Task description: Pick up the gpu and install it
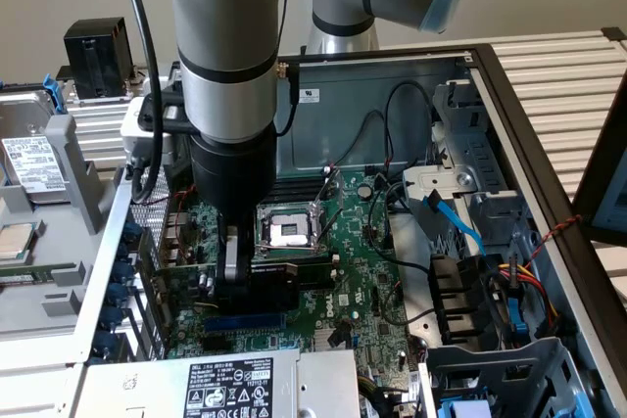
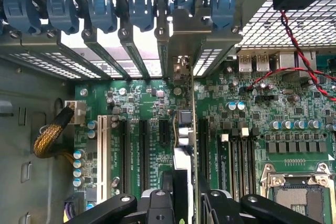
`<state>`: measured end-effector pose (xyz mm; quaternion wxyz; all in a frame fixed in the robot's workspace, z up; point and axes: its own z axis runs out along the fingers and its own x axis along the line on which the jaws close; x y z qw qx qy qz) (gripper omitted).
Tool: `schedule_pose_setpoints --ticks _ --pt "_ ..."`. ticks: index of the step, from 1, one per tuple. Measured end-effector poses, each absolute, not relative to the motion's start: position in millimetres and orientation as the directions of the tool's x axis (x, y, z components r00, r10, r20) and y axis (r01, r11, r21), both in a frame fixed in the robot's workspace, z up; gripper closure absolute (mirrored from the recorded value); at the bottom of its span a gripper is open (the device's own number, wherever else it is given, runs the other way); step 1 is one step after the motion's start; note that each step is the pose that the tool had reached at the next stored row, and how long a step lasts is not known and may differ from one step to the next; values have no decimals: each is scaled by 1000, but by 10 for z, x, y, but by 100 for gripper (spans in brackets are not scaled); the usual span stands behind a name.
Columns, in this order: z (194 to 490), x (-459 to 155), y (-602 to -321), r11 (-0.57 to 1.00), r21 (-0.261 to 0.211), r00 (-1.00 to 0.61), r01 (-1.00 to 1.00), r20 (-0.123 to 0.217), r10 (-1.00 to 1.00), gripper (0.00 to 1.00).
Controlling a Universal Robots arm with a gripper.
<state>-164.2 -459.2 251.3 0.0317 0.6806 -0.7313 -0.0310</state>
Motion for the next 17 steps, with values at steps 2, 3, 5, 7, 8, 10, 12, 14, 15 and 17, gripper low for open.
schedule_pose_setpoints --ticks 2,3,5,7,8,10,12,14,15,17 --pt "2512 -1640 -4592 72 89 -72 -993 4 -997 73" --pt "2512 -1640 -4592 72 89 -72 -993 4 -997 73" --pt "2510 -1640 -4592 72 89 -72 -993 4 -997 73" --pt "2507 -1640 -4593 72 89 -72 -993 4 -997 73" --pt "2504 -1641 -4593 72 89 -72 -993 4 -997 73" --pt "2499 -1640 -4593 72 88 -72 -993 4 -997 73" --pt "2498 -1640 -4593 72 88 -72 -993 4 -997 73" --pt "2494 -1640 -4593 72 88 -72 -993 4 -997 73" --pt "2492 -1640 -4593 72 88 -72 -993 4 -997 73" --pt "2488 -1640 -4593 72 88 -72 -994 4 -997 73"
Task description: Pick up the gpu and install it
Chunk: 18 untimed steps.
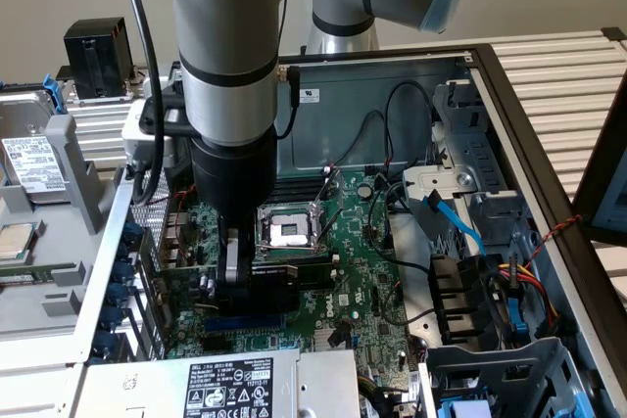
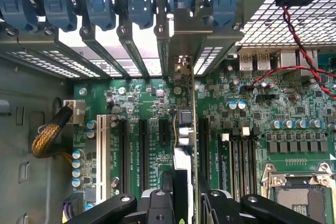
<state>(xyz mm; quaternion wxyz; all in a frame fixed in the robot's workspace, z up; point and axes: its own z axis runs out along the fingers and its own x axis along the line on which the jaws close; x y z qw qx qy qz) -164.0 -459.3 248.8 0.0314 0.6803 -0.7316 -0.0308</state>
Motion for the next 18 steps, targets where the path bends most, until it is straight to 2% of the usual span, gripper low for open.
schedule_pose_setpoints --ticks 18 --pt "2475 -1640 -4602 72 85 -72 -994 4 -997 73"
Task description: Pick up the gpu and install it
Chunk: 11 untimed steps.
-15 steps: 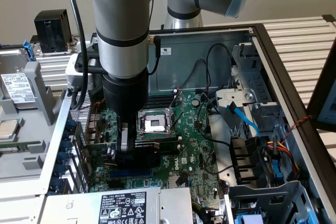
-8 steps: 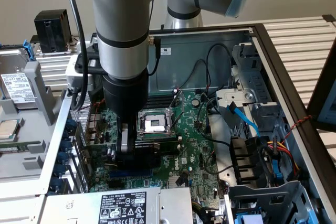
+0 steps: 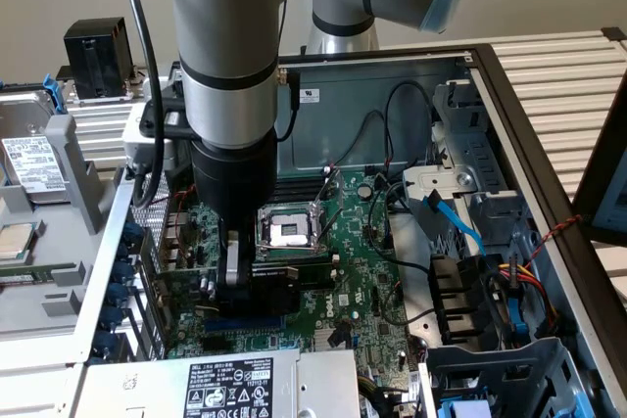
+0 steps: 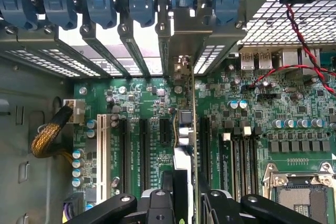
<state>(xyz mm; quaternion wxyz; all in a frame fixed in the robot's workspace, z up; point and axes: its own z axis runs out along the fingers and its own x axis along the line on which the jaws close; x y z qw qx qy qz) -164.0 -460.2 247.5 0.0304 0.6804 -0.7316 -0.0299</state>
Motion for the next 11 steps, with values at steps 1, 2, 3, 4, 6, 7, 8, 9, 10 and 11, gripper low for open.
schedule_pose_setpoints --ticks 1,2,3,4,6,7,8,9,10,11 --pt "2474 -1640 -4602 72 85 -72 -994 4 -997 73" --pt "2472 -1640 -4602 72 85 -72 -994 4 -997 73" --pt "2470 -1640 -4602 72 85 -72 -994 4 -997 73" --pt "2468 -1640 -4602 72 85 -72 -994 4 -997 73" --pt "2464 -1640 -4602 72 85 -72 -994 4 -997 73" --pt "2461 -1640 -4602 72 85 -72 -994 4 -997 73" --pt "2458 -1640 -4602 72 85 -72 -994 4 -997 73" --pt "2455 -1640 -4602 72 85 -72 -994 4 -997 73" --pt "2453 -1640 -4602 72 85 -72 -994 4 -997 73" --pt "2450 -1640 -4602 72 85 -72 -994 4 -997 73"
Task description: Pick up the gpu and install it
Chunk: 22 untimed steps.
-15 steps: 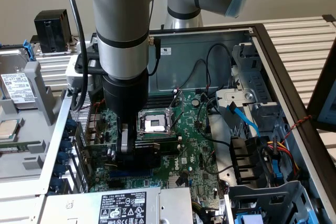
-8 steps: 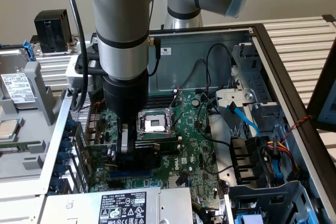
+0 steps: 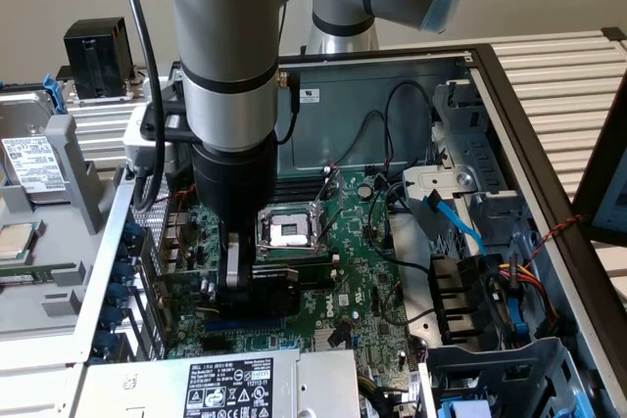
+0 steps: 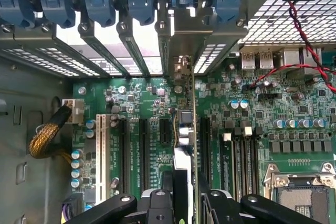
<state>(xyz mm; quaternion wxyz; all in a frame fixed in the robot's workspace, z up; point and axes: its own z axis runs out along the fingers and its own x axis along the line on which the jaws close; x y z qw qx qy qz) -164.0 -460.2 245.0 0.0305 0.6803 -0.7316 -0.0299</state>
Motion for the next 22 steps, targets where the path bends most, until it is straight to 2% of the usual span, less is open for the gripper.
schedule_pose_setpoints --ticks 22 --pt "2443 -1647 -4602 73 82 -72 -994 6 -997 73"
